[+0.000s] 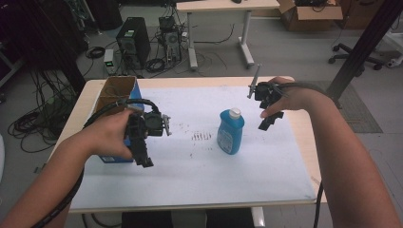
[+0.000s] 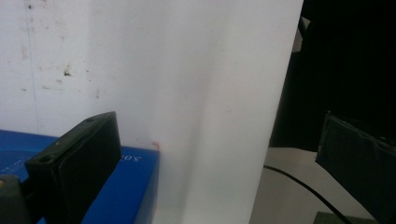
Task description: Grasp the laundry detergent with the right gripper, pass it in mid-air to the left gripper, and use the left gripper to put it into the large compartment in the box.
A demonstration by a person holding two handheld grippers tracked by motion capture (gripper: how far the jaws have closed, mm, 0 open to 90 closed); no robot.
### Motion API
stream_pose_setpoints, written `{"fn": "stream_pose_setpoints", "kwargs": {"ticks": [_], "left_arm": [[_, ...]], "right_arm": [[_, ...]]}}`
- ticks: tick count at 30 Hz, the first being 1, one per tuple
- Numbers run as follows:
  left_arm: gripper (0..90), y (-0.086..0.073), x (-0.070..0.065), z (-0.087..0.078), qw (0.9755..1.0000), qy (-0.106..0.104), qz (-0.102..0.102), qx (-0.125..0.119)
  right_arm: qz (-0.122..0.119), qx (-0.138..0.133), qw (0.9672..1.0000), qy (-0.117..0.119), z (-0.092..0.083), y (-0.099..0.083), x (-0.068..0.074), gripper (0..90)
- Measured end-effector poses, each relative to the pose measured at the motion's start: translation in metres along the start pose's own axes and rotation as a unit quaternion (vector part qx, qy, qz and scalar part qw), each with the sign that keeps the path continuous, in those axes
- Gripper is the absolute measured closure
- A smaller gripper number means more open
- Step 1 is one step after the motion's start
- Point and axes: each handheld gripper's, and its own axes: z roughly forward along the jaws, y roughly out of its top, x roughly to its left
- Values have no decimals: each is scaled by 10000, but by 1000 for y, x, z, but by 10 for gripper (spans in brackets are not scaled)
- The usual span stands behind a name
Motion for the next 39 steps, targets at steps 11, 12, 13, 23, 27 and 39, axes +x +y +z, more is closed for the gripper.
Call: {"fn": "stream_pose_setpoints", "kwargs": {"ticks": [11, 12, 13, 23, 27, 39], "left_arm": [[4, 6, 1, 0, 10000, 49, 23, 55], [4, 6, 0, 0, 10000, 45, 26, 27], [4, 6, -1, 0, 10000, 37, 42, 6], [4, 5, -4, -3, 9999, 110, 98, 1], [4, 2, -5, -2, 9999, 100, 92, 4], [4, 1, -10, -2, 9998, 127, 141, -29]], "right_arm": [[32, -101, 9999, -84, -5, -10, 1, 43], [49, -139, 9999, -78, -5, -12, 2, 44], [45, -155, 9999, -60, -5, -14, 3, 46], [56, -203, 9998, -53, -1, -23, 18, 43], [19, -85, 9999, -75, -4, -26, 31, 43], [-174, 77, 9998, -65, 2, -30, 64, 40]]}}
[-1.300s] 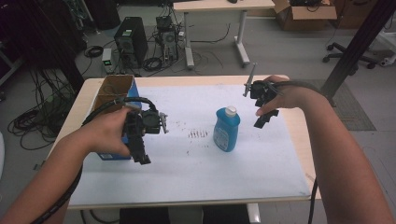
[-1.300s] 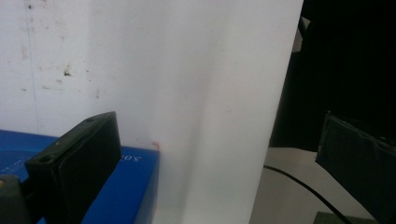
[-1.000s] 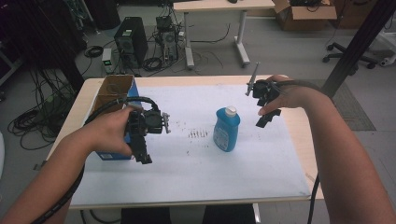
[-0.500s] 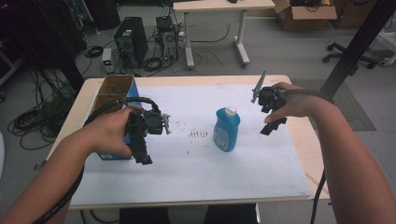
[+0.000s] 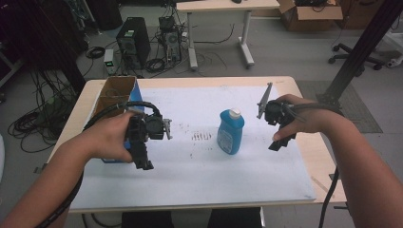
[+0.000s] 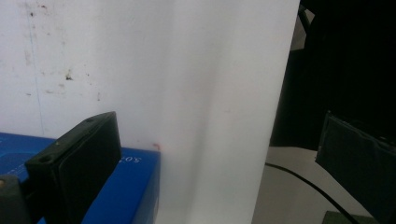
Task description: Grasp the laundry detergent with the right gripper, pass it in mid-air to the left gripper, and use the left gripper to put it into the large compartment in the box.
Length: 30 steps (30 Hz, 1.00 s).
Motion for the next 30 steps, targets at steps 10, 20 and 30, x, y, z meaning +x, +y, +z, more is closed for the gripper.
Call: {"fn": "stream_pose_setpoints", "kwargs": {"ticks": [10, 20, 30], "left_arm": [[4, 2, -2, 0, 10000, 9, 35, -62], [4, 7, -1, -1, 9999, 39, 57, -78], [4, 9, -1, 0, 10000, 29, 69, -18]], "right_arm": [[-17, -326, 9995, -55, 12, -13, 21, 42], [157, -961, 9951, -175, 31, -19, 37, 45], [410, -1529, 9868, -341, 50, -21, 42, 36]]}}
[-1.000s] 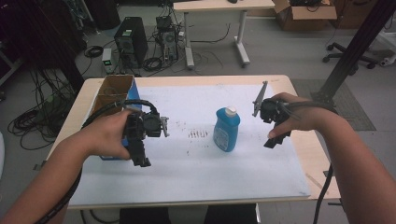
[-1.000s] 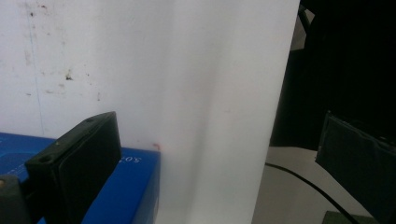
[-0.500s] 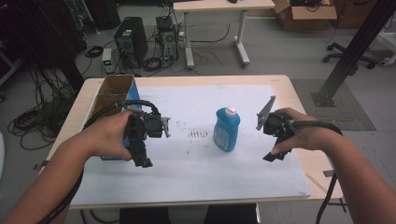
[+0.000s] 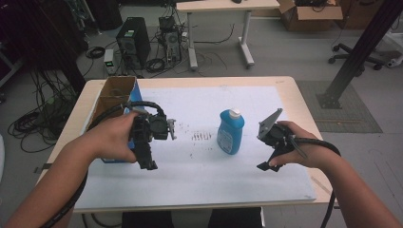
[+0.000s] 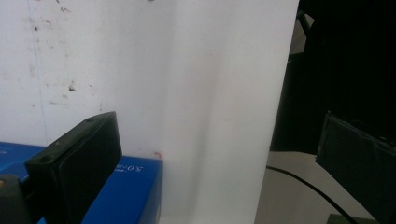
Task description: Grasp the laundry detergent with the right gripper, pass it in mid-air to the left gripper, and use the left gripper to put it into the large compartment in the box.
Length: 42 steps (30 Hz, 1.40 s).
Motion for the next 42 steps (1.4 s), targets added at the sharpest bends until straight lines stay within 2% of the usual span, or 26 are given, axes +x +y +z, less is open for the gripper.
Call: {"fn": "stream_pose_setpoints", "kwargs": {"ticks": [3, 6, 7, 14, 27, 30, 33, 34, 35, 37, 42], "left_arm": [[4, 1, 1, 1, 10000, -8, -15, 19], [4, 2, 0, 3, 10000, -22, 7, 37], [4, 3, 0, 3, 10000, -33, 14, 50], [4, 2, 2, 2, 10000, -23, 1, 38], [4, 0, 7, 7, 9999, -74, -46, 56], [4, 0, 7, 8, 9999, -85, -40, 63], [4, 0, 7, 7, 10000, -76, -40, 48], [4, 0, 7, 7, 10000, -76, -40, 48], [4, 0, 7, 7, 10000, -74, -33, 48], [4, -1, 7, 6, 10000, -83, -43, 27], [4, -2, 7, 6, 10000, -74, -52, -9]], "right_arm": [[101, -201, 9997, -101, 7, -5, 0, 36], [177, -331, 9992, -105, 12, -8, 0, 34], [245, -452, 9986, -113, 19, -10, -1, 32], [369, -734, 9965, -123, 39, -16, -1, 31], [613, -1167, 9908, -302, 63, -16, -5, 25], [664, -1300, 9886, -358, 67, -14, -7, 26], [785, -1485, 9847, -457, 68, -13, -9, 25], [785, -1485, 9847, -457, 68, -13, -9, 25], [848, -1655, 9814, -484, 69, -12, -10, 23], [870, -1761, 9792, -515, 70, -10, -11, 22], [865, -1939, 9757, -545, 75, -3, -12, 18]]}}
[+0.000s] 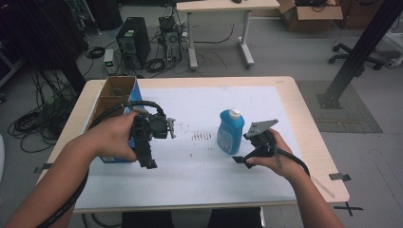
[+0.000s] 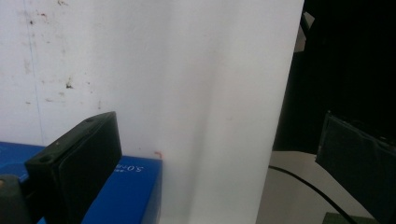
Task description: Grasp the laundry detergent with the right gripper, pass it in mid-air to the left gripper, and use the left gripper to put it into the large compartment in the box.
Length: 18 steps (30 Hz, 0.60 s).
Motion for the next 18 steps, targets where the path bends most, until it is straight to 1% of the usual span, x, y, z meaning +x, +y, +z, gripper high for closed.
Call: {"fn": "stream_pose_setpoints", "kwargs": {"ticks": [2, 3, 6, 8, 9, 10, 12, 15, 16, 17, 18], "left_arm": [[4, 0, 0, 0, 10000, -9, 10, 12], [4, -1, 0, 1, 10000, -11, 9, 25], [4, -2, 1, 1, 10000, -18, -11, 27], [4, -3, 1, 2, 10000, -12, -23, 17], [4, -3, 1, 2, 10000, -10, -25, 11], [4, -3, 1, 2, 10000, -10, -25, 11], [4, -3, 1, 2, 10000, -8, -19, 32], [3, -3, 2, 1, 10000, 22, -19, -15], [3, -3, 2, 1, 10000, 22, -19, -15], [2, -3, 2, 0, 10000, 33, -18, -39], [2, -2, 2, 0, 10000, 36, -20, -54]], "right_arm": [[8, -22, 10000, -6, 1, 0, 0, 18], [-7, -105, 9999, -66, 4, 1, 1, 19], [33, -244, 9996, -159, 6, 1, 2, 18], [88, -310, 9993, -209, 6, 1, 1, 19], [113, -354, 9989, -272, 6, 1, 0, 15], [113, -354, 9989, -272, 6, 1, 0, 15], [168, -454, 9982, -357, 7, 0, -1, 15], [215, -598, 9969, -454, 8, 0, -1, 13], [215, -598, 9969, -454, 8, 0, -1, 13], [222, -693, 9961, -501, 9, 0, 0, 12], [204, -734, 9957, -519, 9, 1, 1, 13]]}}
